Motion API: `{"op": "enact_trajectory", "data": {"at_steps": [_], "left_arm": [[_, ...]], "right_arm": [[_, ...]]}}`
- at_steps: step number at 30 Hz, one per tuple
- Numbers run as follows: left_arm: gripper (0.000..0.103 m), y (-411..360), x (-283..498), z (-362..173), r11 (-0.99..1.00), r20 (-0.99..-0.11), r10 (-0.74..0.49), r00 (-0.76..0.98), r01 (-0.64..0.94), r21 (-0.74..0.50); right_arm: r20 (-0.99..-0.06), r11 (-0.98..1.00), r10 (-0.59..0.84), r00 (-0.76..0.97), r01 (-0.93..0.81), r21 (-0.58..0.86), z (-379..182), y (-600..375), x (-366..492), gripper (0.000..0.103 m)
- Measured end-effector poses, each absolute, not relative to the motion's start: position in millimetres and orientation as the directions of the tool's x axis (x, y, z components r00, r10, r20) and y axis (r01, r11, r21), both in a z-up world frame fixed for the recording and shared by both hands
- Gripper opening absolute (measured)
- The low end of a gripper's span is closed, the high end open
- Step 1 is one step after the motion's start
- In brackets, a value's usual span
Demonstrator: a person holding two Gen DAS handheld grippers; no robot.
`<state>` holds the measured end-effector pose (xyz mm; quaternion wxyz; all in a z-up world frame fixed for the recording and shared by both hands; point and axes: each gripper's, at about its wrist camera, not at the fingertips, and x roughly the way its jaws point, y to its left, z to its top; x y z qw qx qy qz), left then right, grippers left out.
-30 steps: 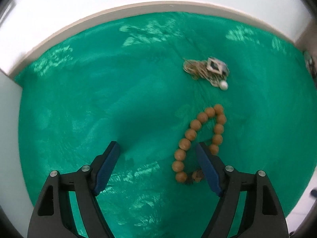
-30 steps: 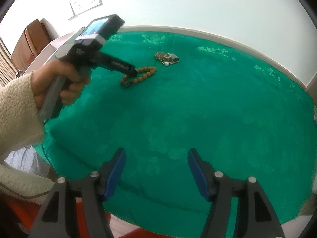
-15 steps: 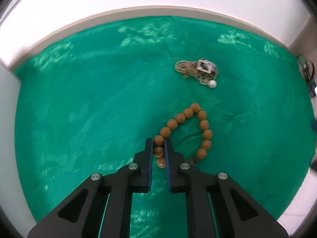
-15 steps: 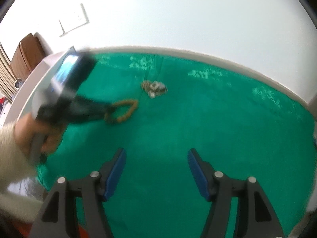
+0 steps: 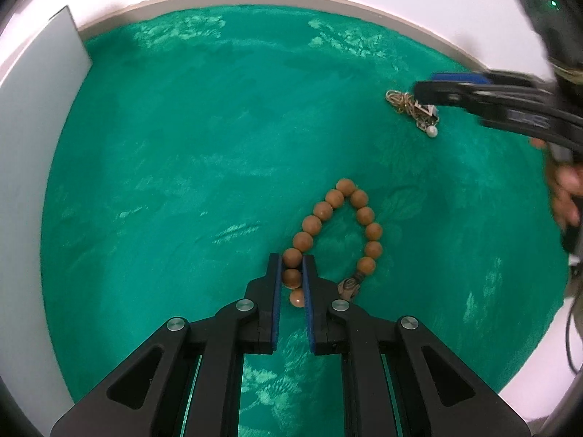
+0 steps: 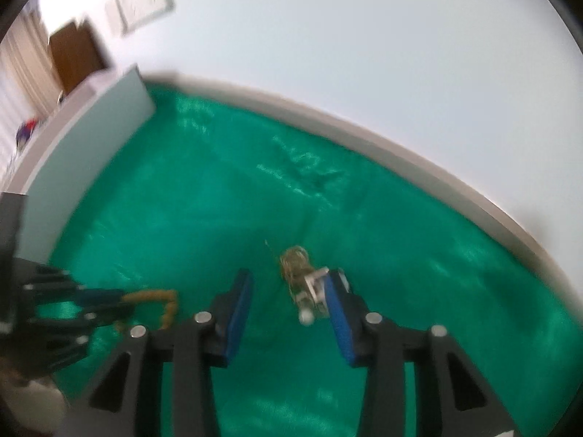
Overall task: Organize jewelry
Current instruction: 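Grasp the silver pearl pendant with the right tool while the left tool holds the bracelet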
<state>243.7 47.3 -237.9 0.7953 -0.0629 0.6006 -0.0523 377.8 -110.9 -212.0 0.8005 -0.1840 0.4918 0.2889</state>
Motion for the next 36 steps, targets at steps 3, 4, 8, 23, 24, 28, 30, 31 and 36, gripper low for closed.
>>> {"op": "enact_trajectory", "data": {"at_steps": [3,4,8,23,24,28,30,31,36], "left_arm": [[0.01,54.0,236.4,-236.9,0.986,-0.949,-0.161,0.272,0.003,-0.166],[0.01,53.5,235.9,-238.1,0.986,-0.948,-0.162,0.273,0.001,-0.168],[0.01,58.3,233.4,-238.9,0.984,-0.946,-0.171,0.275,-0.007,-0.18],[0.009,46.6,234.4,-243.8,0.984,-0.953,-0.164,0.254,-0.025,-0.176],[0.009,47.0,232.4,-243.8,0.984,-0.953,-0.164,0.253,-0.03,-0.178],[0.009,45.5,228.8,-243.8,0.985,-0.954,-0.155,0.257,-0.037,-0.17],[0.009,43.7,229.6,-243.8,0.985,-0.954,-0.152,0.258,-0.038,-0.167],[0.01,43.6,229.1,-243.9,0.985,-0.954,-0.151,0.26,-0.041,-0.167],[0.01,45.1,228.0,-245.2,0.984,-0.951,-0.153,0.267,-0.047,-0.171]], "right_arm": [[-0.916,0.727,0.235,0.326,-0.684,-0.058,-230.2,-97.0,387.5,0.042],[-0.917,0.709,0.223,0.332,-0.7,-0.081,-234.7,-93.4,387.4,0.041],[-0.918,0.706,0.204,0.34,-0.701,-0.102,-232.8,-92.0,381.8,0.021],[-0.893,0.759,0.349,0.283,-0.644,0.093,-185.2,-144.8,260.9,0.003],[-0.893,0.77,0.351,0.282,-0.629,0.104,-187.2,-152.5,259.9,0.005],[-0.886,0.849,0.348,0.307,-0.505,0.159,-198.3,-158.2,285.5,0.041],[-0.879,0.867,0.368,0.302,-0.452,0.208,-204.2,-153.9,301.2,0.041],[-0.879,0.875,0.376,0.294,-0.425,0.232,-208.0,-147.6,308.5,0.041],[-0.902,0.944,0.292,0.319,-0.247,0.218,-229.1,-120.2,333.4,0.041]]}}
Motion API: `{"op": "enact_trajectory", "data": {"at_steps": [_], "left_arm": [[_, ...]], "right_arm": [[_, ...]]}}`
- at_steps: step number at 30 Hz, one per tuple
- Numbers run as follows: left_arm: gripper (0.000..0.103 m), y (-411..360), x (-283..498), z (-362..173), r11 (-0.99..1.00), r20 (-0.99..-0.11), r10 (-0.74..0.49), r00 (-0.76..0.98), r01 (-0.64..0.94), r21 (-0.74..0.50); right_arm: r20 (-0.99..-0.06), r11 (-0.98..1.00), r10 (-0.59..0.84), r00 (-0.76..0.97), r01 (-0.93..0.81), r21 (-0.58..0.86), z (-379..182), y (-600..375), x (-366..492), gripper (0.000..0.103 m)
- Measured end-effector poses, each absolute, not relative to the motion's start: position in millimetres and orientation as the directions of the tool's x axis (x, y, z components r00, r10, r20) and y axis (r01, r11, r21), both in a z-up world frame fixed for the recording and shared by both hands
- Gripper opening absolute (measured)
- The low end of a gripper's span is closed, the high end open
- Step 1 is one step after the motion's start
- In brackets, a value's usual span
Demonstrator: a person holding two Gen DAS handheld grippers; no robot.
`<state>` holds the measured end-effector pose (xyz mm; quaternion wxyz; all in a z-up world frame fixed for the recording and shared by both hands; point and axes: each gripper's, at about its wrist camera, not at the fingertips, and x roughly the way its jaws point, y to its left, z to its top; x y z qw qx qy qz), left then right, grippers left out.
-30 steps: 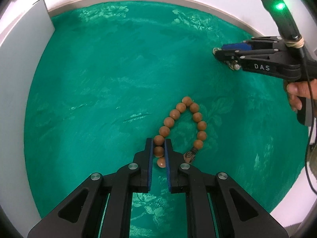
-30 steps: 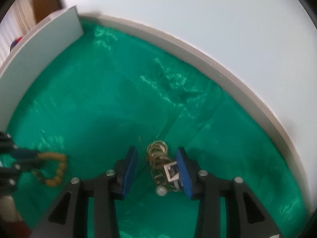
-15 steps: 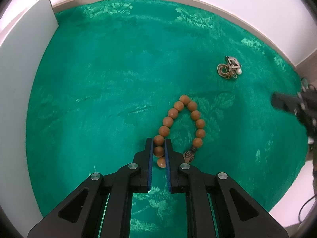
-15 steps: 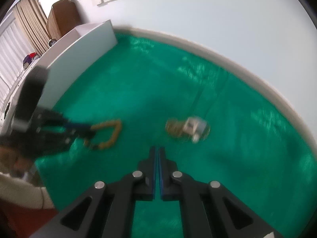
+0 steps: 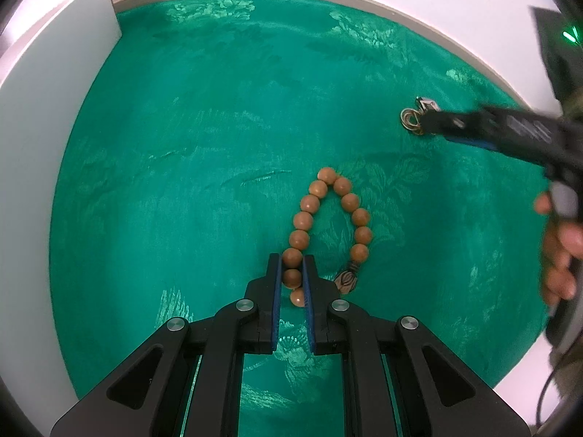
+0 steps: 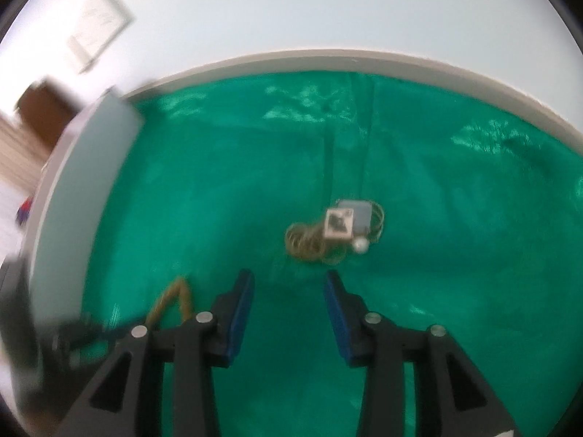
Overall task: Organize jewelry
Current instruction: 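Grasp the silver pearl pendant with the right tool while the left tool holds the bracelet, then carry the wooden bracelet and silver pendant over the white box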
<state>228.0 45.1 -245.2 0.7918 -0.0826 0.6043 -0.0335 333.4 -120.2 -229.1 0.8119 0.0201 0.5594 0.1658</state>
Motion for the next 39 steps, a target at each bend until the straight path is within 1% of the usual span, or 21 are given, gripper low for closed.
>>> {"op": "enact_trajectory", "data": {"at_steps": [3,4,5,8,13,19,20,21,22,23,24,26,28,30,32,34,35,36,37,38,39], "left_arm": [[0.01,45.7,227.2,-246.0,0.983,-0.949,-0.158,0.273,-0.045,-0.177],[0.01,45.9,226.9,-246.2,0.983,-0.948,-0.16,0.274,-0.043,-0.178],[0.01,46.0,226.9,-246.4,0.983,-0.948,-0.162,0.273,-0.043,-0.18],[0.01,48.4,226.0,-246.4,0.981,-0.948,-0.17,0.27,-0.043,-0.188],[0.009,57.0,217.8,-244.6,0.975,-0.948,-0.191,0.255,-0.063,-0.213],[0.01,62.4,201.9,-241.7,0.971,-0.951,-0.209,0.229,-0.071,-0.23],[0.01,63.3,199.6,-241.7,0.97,-0.951,-0.211,0.226,-0.073,-0.233],[0.01,65.6,196.9,-241.8,0.967,-0.951,-0.218,0.219,-0.081,-0.24],[0.01,67.8,194.4,-241.8,0.964,-0.95,-0.227,0.214,-0.089,-0.25],[0.011,70.8,191.2,-241.3,0.959,-0.948,-0.24,0.211,-0.099,-0.265],[0.011,73.5,188.9,-240.8,0.955,-0.946,-0.249,0.21,-0.109,-0.276],[0.016,78.1,184.4,-239.4,0.951,-0.944,-0.257,0.21,-0.122,-0.285],[0.027,78.4,182.7,-238.1,0.953,-0.945,-0.249,0.212,-0.119,-0.278],[0.032,76.0,183.3,-237.8,0.958,-0.948,-0.237,0.213,-0.111,-0.264],[0.036,71.7,185.9,-237.4,0.964,-0.95,-0.223,0.218,-0.095,-0.248],[0.041,62.6,190.3,-237.1,0.975,-0.955,-0.192,0.228,-0.069,-0.213],[0.041,59.1,192.2,-236.9,0.979,-0.956,-0.176,0.233,-0.06,-0.195],[0.041,55.3,194.4,-237.4,0.983,-0.958,-0.163,0.235,-0.05,-0.179],[0.039,50.9,195.8,-237.5,0.987,-0.96,-0.144,0.238,-0.039,-0.158],[0.03,46.8,196.6,-237.5,0.991,-0.964,-0.121,0.238,-0.029,-0.132],[0.01,44.0,197.1,-238.1,0.992,-0.966,-0.117,0.231,-0.017,-0.124]], "right_arm": [[-0.907,0.974,0.216,0.362,-0.151,0.172,-237.8,-113.7,343.0,0.04],[-0.907,0.978,0.2,0.37,-0.138,0.16,-242.3,-113.4,343.1,0.035],[-0.908,0.98,0.189,0.373,-0.133,0.149,-245.1,-113.7,343.3,0.017],[-0.899,0.973,0.219,0.379,-0.155,0.171,-239.7,-121.1,332.6,0.016],[-0.896,0.938,0.279,0.345,-0.296,0.179,-221.3,-139.1,286.3,0.016],[-0.913,0.939,0.215,0.347,-0.33,0.096,-217.0,-173.5,228.4,0.015],[-0.917,0.941,0.203,0.343,-0.328,0.085,-217.0,-181.6,224.6,0.015],[-0.923,0.942,0.193,0.333,-0.326,0.079,-217.3,-192.5,218.6,0.018],[-0.927,0.944,0.189,0.324,-0.322,0.08,-219.1,-198.2,214.0,0.023],[-0.926,0.944,0.194,0.324,-0.32,0.085,-220.9,-201.1,213.6,0.036],[-0.921,0.943,0.204,0.333,-0.318,0.094,-220.0,-205.5,209.9,0.039],[-0.914,0.94,0.21,0.348,-0.327,0.092,-217.1,-208.0,206.8,0.039],[-0.906,0.939,0.22,0.362,-0.329,0.097,-218.2,-205.4,210.5,0.039],[-0.9,0.936,0.237,0.365,-0.333,0.111,-221.4,-193.9,222.5,0.04],[-0.902,0.934,0.228,0.367,-0.344,0.096,-228.9,-179.1,231.8,0.044],[-0.904,0.935,0.225,0.364,-0.341,0.095,-238.8,-166.2,243.2,0.044],[-0.904,0.936,0.22,0.366,-0.341,0.09,-242.6,-160.8,244.3,0.044],[-0.903,0.934,0.217,0.37,-0.348,0.081,-244.7,-156.7,246.0,0.044],[-0.901,0.932,0.215,0.377,-0.354,0.075,-245.3,-154.1,243.7,0.044],[-0.898,0.93,0.21,0.385,-0.362,0.062,-246.4,-150.9,243.3,0.04],[-0.903,0.93,0.197,0.382,-0.365,0.049,-247.9,-148.9,242.4,0.022]]}}
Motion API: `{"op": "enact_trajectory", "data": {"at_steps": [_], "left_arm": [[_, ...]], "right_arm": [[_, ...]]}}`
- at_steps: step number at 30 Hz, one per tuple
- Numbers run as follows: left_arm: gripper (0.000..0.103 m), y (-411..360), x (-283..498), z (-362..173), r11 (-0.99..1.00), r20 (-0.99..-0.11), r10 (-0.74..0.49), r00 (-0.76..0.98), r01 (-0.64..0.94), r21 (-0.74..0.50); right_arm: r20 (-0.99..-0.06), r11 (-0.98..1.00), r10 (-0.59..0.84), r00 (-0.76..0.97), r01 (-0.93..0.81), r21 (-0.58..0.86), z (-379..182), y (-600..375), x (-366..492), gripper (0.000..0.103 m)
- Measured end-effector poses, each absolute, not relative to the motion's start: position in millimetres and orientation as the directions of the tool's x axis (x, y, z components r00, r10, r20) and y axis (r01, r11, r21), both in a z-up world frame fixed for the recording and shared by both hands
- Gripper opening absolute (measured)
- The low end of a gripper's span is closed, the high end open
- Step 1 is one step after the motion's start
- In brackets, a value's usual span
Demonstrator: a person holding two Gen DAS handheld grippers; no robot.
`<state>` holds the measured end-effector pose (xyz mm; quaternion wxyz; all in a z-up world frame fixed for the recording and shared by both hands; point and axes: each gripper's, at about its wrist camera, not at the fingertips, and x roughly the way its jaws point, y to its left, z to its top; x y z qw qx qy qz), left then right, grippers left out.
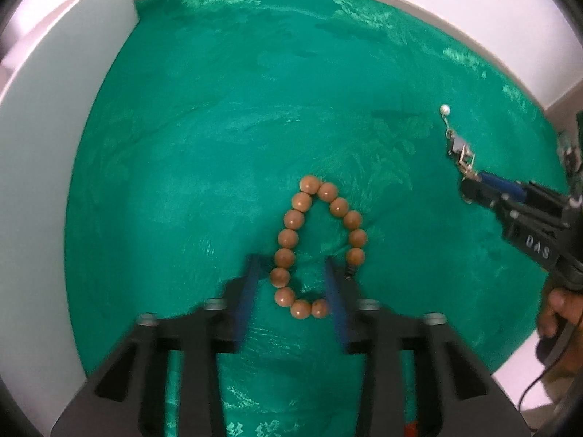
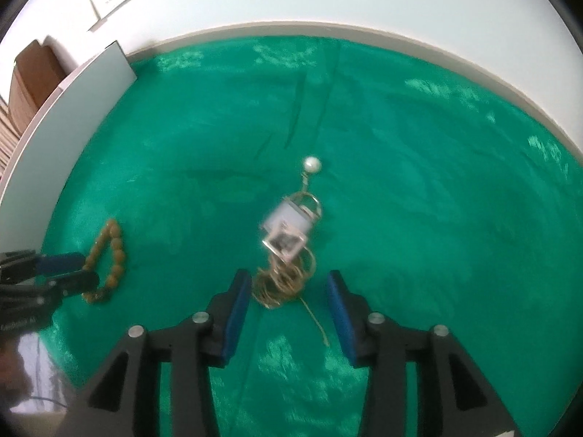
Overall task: Organize jewelry
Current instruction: 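Carry the wooden bracelet and silver pendant over the white box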
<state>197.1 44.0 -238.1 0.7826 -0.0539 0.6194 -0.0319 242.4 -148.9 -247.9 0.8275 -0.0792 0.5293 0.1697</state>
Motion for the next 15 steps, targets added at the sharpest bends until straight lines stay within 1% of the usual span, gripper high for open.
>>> {"op": "enact_trajectory", "data": {"at_steps": [1,2,5,8,11,13,15], "left_arm": [[0.01,43.4,196.8,-237.7,0.991,-0.966,-0.129,0.225,-0.011,-0.135],[0.009,44.0,196.8,-237.3,0.988,-0.964,-0.144,0.224,-0.015,-0.151],[0.009,47.1,193.3,-229.6,0.983,-0.957,-0.174,0.233,-0.012,-0.182],[0.009,56.0,191.6,-205.8,0.97,-0.934,-0.226,0.277,-0.024,-0.241],[0.009,64.5,190.4,-179.3,0.962,-0.915,-0.249,0.317,-0.027,-0.271],[0.009,70.7,187.8,-160.7,0.956,-0.902,-0.265,0.341,-0.031,-0.292],[0.009,74.8,184.6,-141.5,0.951,-0.886,-0.275,0.374,-0.031,-0.308]], "right_arm": [[-0.903,0.931,0.198,0.381,-0.363,0.051,-246.9,-149.2,240.4,0.022],[-0.906,0.931,0.198,0.375,-0.361,0.054,-245.0,-150.3,238.8,0.012],[-0.904,0.93,0.227,0.363,-0.357,0.09,-233.1,-157.4,234.5,0.01],[-0.889,0.923,0.263,0.374,-0.365,0.12,-207.1,-166.2,225.6,0.01],[-0.876,0.913,0.289,0.386,-0.385,0.132,-181.7,-173.4,219.2,0.009],[-0.867,0.91,0.298,0.398,-0.393,0.132,-168.5,-175.8,214.9,0.006],[-0.856,0.905,0.311,0.413,-0.405,0.133,-151.8,-177.2,213.1,0.0]]}}
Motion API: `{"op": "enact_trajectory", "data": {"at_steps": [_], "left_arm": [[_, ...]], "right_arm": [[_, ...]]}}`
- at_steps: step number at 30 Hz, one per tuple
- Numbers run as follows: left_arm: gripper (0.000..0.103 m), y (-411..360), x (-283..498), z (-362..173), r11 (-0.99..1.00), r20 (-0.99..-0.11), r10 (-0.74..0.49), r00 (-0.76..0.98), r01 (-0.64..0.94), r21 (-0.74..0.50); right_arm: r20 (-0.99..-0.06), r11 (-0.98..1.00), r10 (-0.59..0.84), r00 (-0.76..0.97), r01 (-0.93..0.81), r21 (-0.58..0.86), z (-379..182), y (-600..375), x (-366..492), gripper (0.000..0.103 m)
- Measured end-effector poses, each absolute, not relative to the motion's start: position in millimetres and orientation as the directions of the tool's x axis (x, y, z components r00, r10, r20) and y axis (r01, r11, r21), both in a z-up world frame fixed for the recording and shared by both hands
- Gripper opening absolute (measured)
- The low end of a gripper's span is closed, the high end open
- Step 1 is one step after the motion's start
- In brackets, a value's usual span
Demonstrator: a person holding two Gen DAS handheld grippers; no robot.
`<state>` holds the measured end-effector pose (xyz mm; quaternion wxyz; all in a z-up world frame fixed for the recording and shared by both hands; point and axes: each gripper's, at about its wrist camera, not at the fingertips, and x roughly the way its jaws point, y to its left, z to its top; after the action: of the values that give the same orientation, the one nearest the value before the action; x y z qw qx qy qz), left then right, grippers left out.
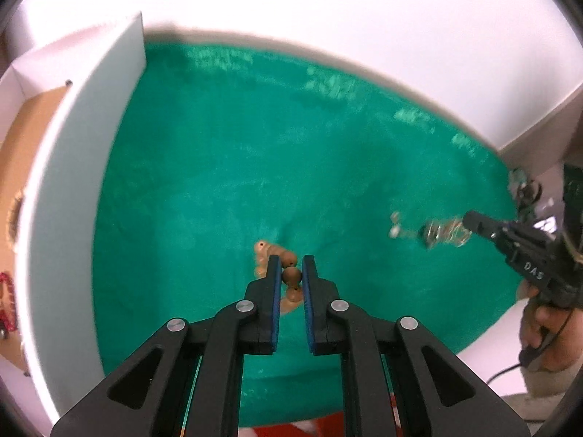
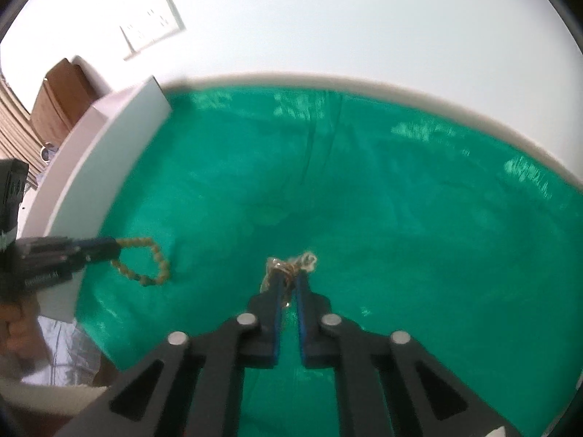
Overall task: Organize jewelry
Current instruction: 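Carry the wooden bracelet and silver pendant over the white box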
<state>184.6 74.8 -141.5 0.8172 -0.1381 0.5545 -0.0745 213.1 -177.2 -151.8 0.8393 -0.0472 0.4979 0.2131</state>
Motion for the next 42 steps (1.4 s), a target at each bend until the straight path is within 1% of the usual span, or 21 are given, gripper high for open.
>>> {"op": "enact_trajectory", "data": {"at_steps": [2,9,20,29,35,42], "left_arm": [[0.009,76.0,182.8,-129.8,0.949,-0.875,-0.274,0.398,-0.035,-0.313],[0.009,88.8,175.9,-102.4,0.939,-0.854,-0.276,0.442,-0.068,-0.338],[0.009,103.7,167.5,-86.9,0.937,-0.85,-0.262,0.458,-0.091,-0.338],[0.009,110.3,164.5,-78.1,0.923,-0.841,-0.282,0.462,-0.11,-0.37],[0.009,124.9,158.4,-48.7,0.907,-0.818,-0.287,0.499,-0.133,-0.399],[0.009,157.0,140.2,-12.0,0.889,-0.788,-0.26,0.558,-0.18,-0.42]], "right_arm": [[-0.845,0.901,0.318,0.43,-0.415,0.128,-137.8,-178.6,209.1,0.001],[-0.826,0.891,0.349,0.443,-0.429,0.147,-116.6,-184.3,205.9,0.001],[-0.772,0.865,0.42,0.477,-0.468,0.181,-63.3,-187.1,206.6,0.001],[-0.745,0.846,0.455,0.488,-0.5,0.189,-43.7,-178.8,212.1,0.001],[-0.716,0.805,0.502,0.485,-0.565,0.181,-21.1,-156.5,213.1,0.001],[-0.674,0.716,0.584,0.452,-0.678,0.167,12.0,-117.1,208.1,0.001]]}}
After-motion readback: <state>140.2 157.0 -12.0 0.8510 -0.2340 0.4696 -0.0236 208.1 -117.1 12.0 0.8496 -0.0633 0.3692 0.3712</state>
